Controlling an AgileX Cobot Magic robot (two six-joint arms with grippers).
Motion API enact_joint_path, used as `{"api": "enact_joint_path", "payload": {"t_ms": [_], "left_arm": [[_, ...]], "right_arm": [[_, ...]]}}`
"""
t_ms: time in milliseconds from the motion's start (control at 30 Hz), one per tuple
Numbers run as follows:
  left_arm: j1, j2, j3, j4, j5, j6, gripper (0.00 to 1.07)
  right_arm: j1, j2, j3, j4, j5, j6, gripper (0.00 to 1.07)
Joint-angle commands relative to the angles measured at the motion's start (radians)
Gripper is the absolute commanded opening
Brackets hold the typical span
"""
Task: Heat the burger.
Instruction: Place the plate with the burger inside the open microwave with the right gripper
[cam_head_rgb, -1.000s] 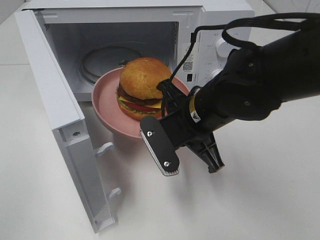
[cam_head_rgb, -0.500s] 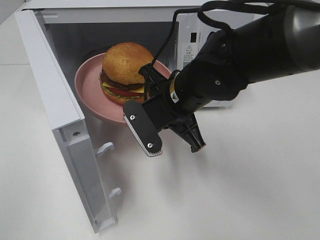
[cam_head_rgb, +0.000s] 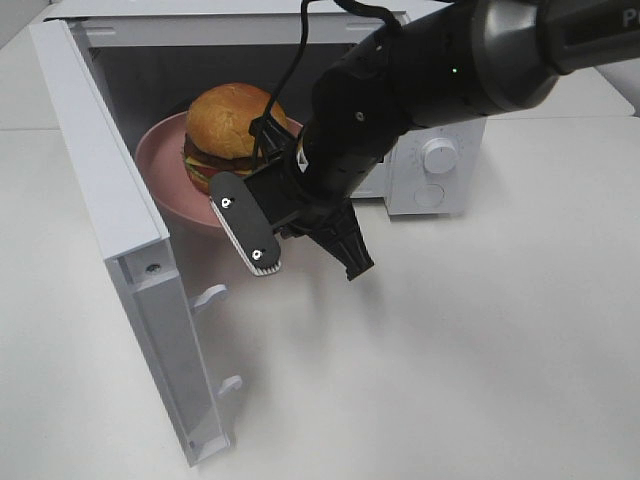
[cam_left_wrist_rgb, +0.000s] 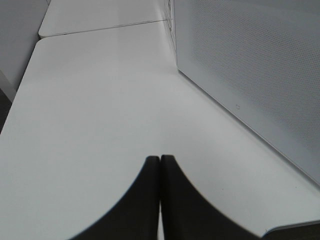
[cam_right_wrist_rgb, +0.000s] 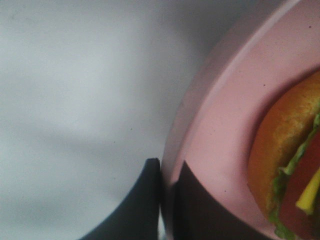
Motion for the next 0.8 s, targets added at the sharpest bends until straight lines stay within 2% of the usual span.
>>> {"api": "enact_joint_path", "payload": {"t_ms": [33,167,333,400,433,500,800], "left_arm": [[0.001,-0.02,0.0,-0.006,-0.014,-0.006,0.0],[0.001,-0.02,0.0,-0.006,-0.014,-0.006,0.0],[0.001,-0.02,0.0,-0.006,-0.014,-0.006,0.0],[0.001,-0.02,0.0,-0.006,-0.014,-0.006,0.0],[0.001,-0.02,0.0,-0.006,-0.014,-0.006,0.0],[0.001,-0.02,0.0,-0.006,-0.014,-0.006,0.0],[0.001,-0.02,0.0,-0.006,-0.014,-0.006,0.0]], "right_arm": [[-0.003,0.012,-0.057,0.02,-0.008,-0.005,0.0],[-0.007,0.089,-0.185,0.06,0.052,0.027,0.0],[-0.018,0.131,-0.246,0.084,0.072,0.067,0.0],[-0.054,0.186,-0.338,0.107,0.12,0.13,0.0],[-0.054,0.186,-0.338,0.107,0.12,0.13,0.0],[-0.076,0.227,-0.409,0.122,0.158,0.184,0.0],[-0.093,0.306,-0.512,0.125,0.205,0.244,0.0]]}}
